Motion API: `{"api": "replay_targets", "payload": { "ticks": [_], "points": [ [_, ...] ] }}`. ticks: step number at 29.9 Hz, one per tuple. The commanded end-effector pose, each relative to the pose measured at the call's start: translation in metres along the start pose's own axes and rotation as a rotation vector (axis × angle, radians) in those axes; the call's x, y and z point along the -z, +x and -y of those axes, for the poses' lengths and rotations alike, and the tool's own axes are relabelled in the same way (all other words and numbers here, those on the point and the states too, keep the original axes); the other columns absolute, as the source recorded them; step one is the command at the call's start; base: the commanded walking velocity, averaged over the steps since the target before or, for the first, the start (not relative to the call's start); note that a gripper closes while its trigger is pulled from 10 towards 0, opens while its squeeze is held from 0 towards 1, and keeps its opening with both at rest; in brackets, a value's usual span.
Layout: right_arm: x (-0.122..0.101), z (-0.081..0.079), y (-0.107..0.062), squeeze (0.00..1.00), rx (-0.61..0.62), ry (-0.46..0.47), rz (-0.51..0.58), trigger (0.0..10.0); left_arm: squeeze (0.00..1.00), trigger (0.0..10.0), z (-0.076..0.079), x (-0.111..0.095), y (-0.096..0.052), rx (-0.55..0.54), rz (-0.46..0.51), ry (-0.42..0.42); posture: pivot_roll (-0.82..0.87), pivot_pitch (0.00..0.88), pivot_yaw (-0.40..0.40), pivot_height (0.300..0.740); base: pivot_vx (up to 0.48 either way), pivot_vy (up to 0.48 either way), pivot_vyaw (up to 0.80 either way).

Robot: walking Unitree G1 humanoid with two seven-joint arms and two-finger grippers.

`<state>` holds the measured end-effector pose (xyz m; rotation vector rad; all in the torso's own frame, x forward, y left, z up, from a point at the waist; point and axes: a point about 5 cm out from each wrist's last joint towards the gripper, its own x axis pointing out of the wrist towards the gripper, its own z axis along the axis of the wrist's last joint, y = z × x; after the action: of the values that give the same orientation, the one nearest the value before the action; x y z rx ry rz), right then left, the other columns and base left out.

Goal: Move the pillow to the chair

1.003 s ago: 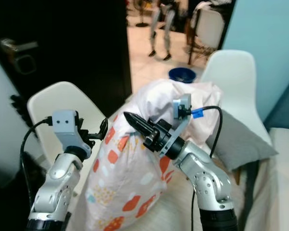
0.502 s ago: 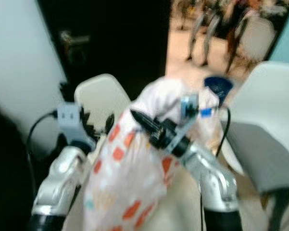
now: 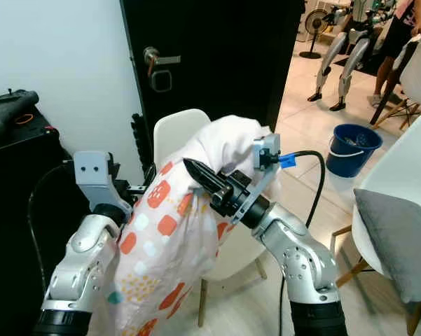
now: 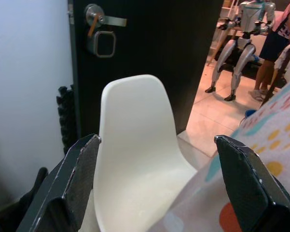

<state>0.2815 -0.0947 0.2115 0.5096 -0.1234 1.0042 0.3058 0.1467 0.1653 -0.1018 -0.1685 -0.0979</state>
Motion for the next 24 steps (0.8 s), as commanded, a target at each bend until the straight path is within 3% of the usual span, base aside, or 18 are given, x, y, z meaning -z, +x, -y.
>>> {"api": "replay_targets", "payload": {
  "ticks": [1, 24],
  "points": [
    [-0.013, -0.0028, 0.003, 0.0, -0.022, -0.04, 0.06, 10.0, 0.0, 10.0, 0.0026, -0.002, 0.0002, 0.017, 0.01, 0.011, -0.02, 0.0, -0.034, 0.74, 0.375, 0.0, 0.0],
    [-0.0166, -0.0068, 0.0076, 0.0, -0.035, -0.016, 0.098, 10.0, 0.0, 10.0, 0.0039, -0.007, 0.0055, 0.027, 0.032, 0.022, -0.02, 0.0, -0.016, 0.74, 0.434, 0.0, 0.0]
  ]
}}
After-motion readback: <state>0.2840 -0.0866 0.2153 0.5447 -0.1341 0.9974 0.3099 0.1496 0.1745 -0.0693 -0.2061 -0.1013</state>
